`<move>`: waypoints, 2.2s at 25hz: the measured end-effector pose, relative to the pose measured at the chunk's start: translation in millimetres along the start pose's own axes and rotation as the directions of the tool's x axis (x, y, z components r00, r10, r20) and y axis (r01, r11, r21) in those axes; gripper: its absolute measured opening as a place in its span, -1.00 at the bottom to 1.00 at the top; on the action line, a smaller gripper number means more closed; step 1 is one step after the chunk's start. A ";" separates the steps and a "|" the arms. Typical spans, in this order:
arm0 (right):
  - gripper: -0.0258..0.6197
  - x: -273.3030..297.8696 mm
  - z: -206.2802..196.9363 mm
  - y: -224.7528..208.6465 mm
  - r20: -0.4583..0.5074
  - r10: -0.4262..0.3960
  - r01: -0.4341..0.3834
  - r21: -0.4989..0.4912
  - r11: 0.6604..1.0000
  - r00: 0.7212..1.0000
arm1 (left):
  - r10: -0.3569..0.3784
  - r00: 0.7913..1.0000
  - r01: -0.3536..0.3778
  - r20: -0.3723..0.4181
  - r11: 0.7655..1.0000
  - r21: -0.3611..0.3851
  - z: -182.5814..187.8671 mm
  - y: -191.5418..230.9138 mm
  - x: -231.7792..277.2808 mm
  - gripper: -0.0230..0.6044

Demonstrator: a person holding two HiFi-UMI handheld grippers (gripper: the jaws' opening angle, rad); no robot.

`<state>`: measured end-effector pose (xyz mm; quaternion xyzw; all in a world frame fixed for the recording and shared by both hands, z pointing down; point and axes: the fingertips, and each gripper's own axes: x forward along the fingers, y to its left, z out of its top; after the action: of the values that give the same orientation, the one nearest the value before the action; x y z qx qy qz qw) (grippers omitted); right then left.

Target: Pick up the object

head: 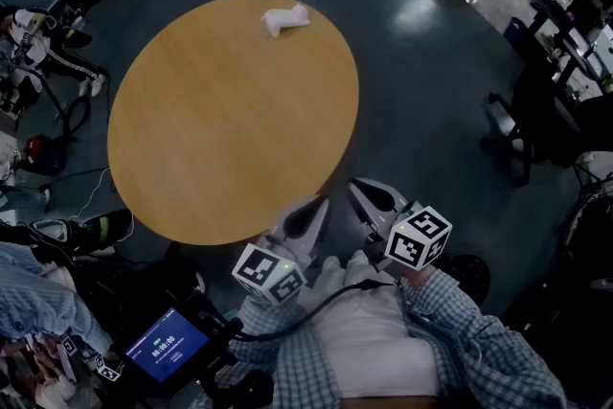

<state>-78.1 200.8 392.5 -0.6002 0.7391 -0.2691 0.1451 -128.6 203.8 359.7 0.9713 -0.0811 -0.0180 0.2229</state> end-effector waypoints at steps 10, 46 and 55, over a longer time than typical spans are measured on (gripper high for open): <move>-0.92 -0.8 3.7 -2.6 -0.002 0.013 -0.013 -0.002 1.000 1.000 | 0.032 0.999 -0.032 -0.034 0.999 -0.004 6.7 -4.7 6.3 -0.93; -0.92 -18.0 52.6 -100.2 0.018 -0.027 0.028 -0.027 0.999 0.999 | 0.139 0.990 -0.140 0.032 0.989 0.055 16.1 36.0 76.0 -0.93; -0.92 62.7 106.5 -167.2 -0.043 -0.004 0.001 -0.071 0.997 0.999 | 0.180 0.981 -0.182 0.066 0.983 0.021 40.6 117.1 152.7 -0.93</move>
<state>99.5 93.9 408.4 -0.6000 0.7504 -0.2557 0.1077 1.6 57.1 374.4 0.9618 -0.1764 -0.0277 0.2075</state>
